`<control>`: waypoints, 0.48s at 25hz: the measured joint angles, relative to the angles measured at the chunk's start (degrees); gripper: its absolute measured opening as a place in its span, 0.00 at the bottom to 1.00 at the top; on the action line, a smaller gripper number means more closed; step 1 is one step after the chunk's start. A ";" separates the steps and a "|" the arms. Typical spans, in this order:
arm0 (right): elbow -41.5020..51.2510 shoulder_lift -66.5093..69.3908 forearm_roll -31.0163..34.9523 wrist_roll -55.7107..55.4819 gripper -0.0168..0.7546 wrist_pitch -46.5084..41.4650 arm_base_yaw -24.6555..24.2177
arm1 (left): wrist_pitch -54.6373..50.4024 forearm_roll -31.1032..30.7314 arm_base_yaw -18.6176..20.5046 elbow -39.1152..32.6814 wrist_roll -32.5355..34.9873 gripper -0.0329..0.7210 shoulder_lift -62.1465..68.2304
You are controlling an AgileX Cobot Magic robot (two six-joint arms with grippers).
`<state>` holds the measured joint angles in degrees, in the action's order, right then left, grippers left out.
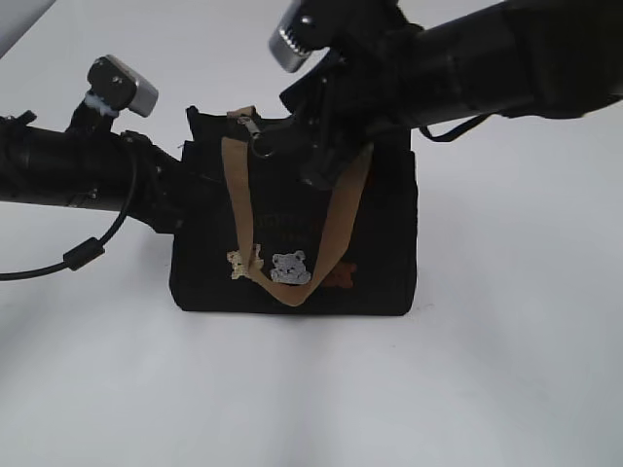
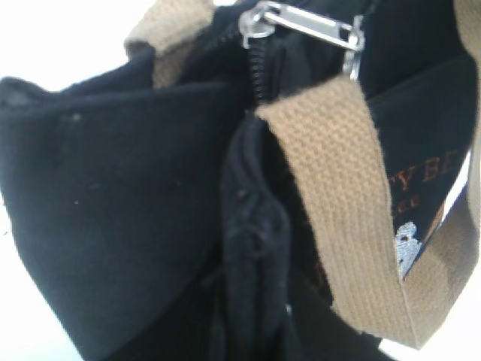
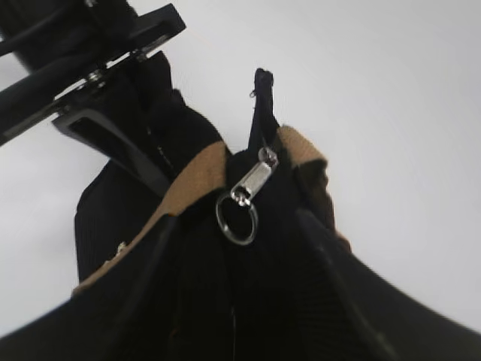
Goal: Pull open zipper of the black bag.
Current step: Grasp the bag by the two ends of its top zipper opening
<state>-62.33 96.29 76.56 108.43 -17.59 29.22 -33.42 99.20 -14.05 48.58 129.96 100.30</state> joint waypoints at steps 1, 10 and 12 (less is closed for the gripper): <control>-1.23 1.41 -0.02 0.07 0.50 0.92 0.69 | 0.00 0.02 0.00 0.00 0.00 0.13 0.00; -3.60 7.89 -0.25 -0.36 0.14 8.14 4.76 | 0.05 0.13 0.00 0.00 0.11 0.13 0.11; -3.60 7.39 -0.25 -3.46 0.04 8.29 4.66 | 0.16 0.13 0.00 0.00 0.11 0.13 0.11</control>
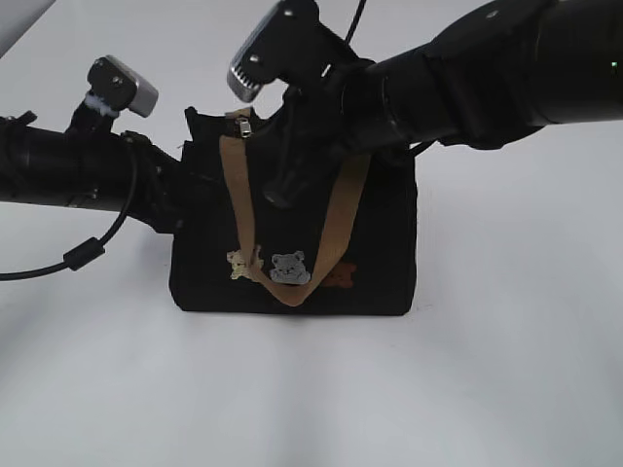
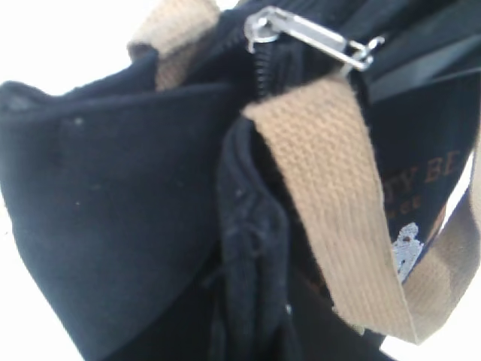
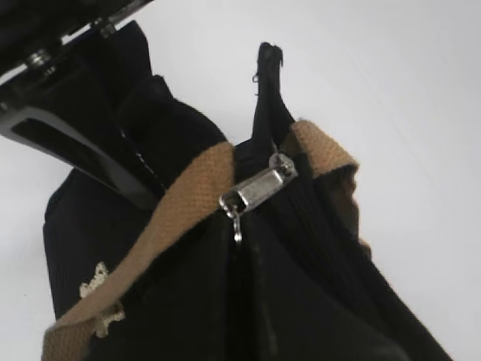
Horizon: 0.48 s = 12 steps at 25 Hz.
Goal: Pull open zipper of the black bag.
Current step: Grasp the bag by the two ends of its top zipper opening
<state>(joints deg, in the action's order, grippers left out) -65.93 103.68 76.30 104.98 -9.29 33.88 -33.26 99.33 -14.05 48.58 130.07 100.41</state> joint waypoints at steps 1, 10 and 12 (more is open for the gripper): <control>0.00 -0.46 0.00 -1.68 0.02 -0.06 -0.39 | 0.00 0.05 0.00 0.00 0.00 0.13 0.00; 0.00 -6.57 -9.00 -29.57 0.02 -18.17 -17.61 | -0.21 0.35 0.00 0.00 0.00 0.13 0.00; 0.00 -7.07 -13.19 -39.90 0.02 -23.44 -23.25 | -0.21 0.35 0.00 0.00 0.00 0.13 0.00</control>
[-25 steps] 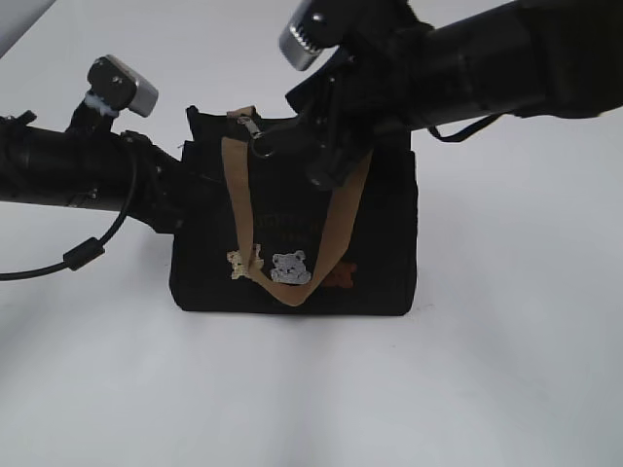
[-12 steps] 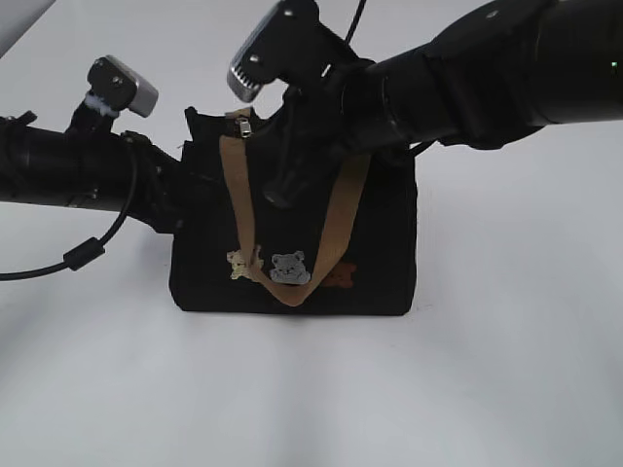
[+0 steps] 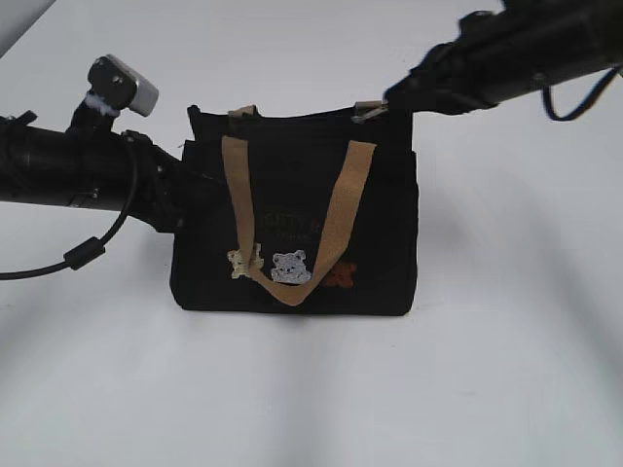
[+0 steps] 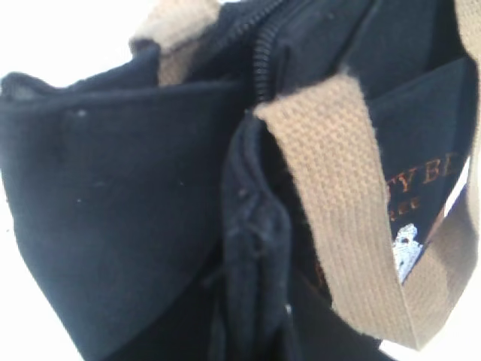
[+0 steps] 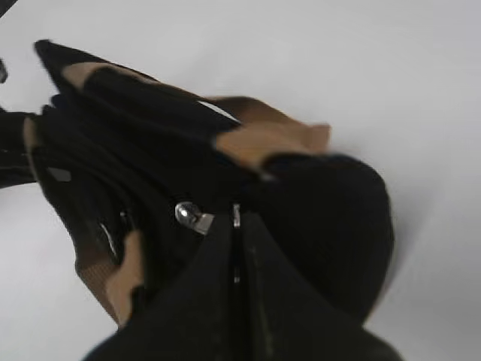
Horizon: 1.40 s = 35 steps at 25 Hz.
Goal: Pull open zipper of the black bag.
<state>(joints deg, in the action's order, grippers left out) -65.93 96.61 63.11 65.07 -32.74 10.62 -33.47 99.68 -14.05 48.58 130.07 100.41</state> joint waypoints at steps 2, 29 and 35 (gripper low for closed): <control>0.00 -0.11 -2.25 -9.59 0.02 -4.20 -3.64 | 0.00 0.00 0.00 0.00 0.00 0.13 0.00; 30.67 -60.41 -53.96 -51.80 0.60 -31.71 -3.69 | -9.28 -80.74 -0.11 -10.83 -121.77 0.47 -48.47; 37.86 -79.73 -55.18 -53.82 0.60 -31.20 -3.69 | -21.42 -90.40 -0.11 -15.54 -128.53 0.47 -75.43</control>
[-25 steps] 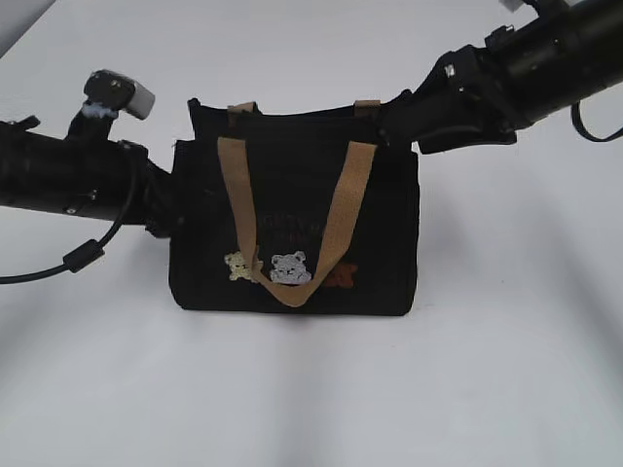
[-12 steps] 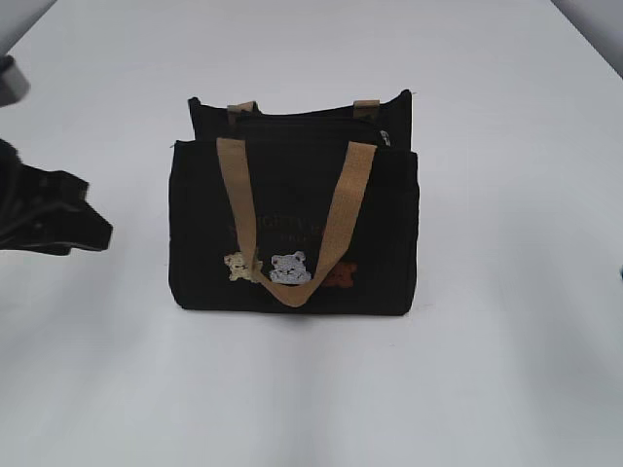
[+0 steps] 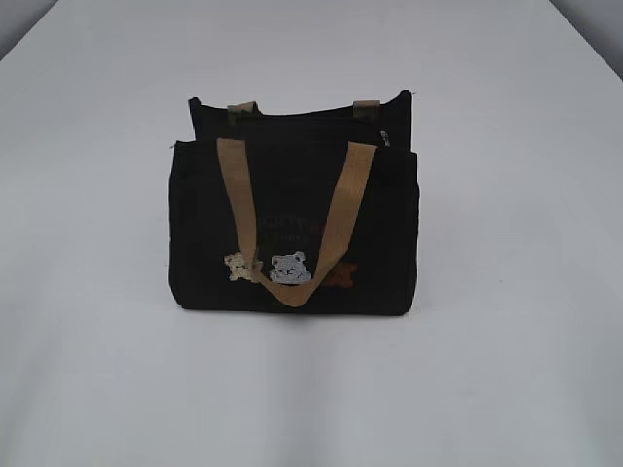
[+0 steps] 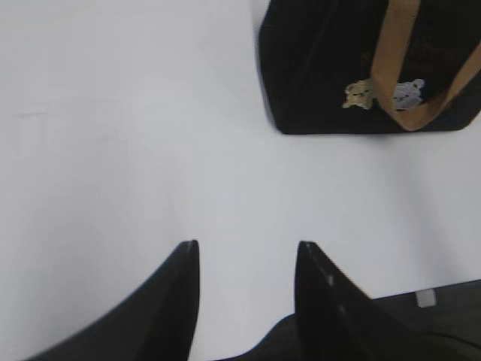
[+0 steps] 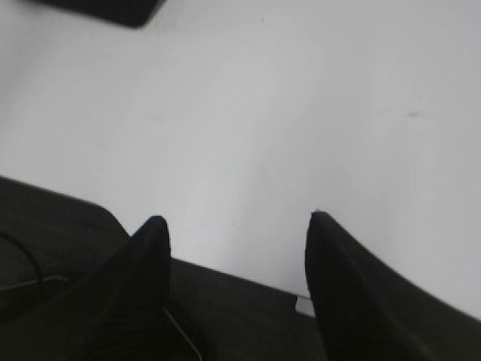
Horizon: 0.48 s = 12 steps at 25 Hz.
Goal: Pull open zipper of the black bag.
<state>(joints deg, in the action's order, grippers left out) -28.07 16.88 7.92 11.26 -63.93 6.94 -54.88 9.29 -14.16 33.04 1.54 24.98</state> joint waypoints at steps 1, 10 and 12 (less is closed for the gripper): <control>0.05 -2.15 -0.05 0.00 0.60 0.20 0.00 | -1.76 -2.18 0.00 -0.70 -0.92 0.47 -4.05; 0.17 -16.88 -0.03 0.00 0.52 0.69 0.00 | -5.93 -7.91 0.00 -2.75 -2.38 0.45 -25.43; 0.17 -17.27 -0.16 0.00 0.51 0.74 0.00 | -5.87 -7.91 0.00 -2.83 -2.38 0.45 -25.43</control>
<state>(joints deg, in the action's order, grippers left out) -27.90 -0.39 7.76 11.26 -63.19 6.94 -60.76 1.38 -14.16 30.22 -0.84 -0.45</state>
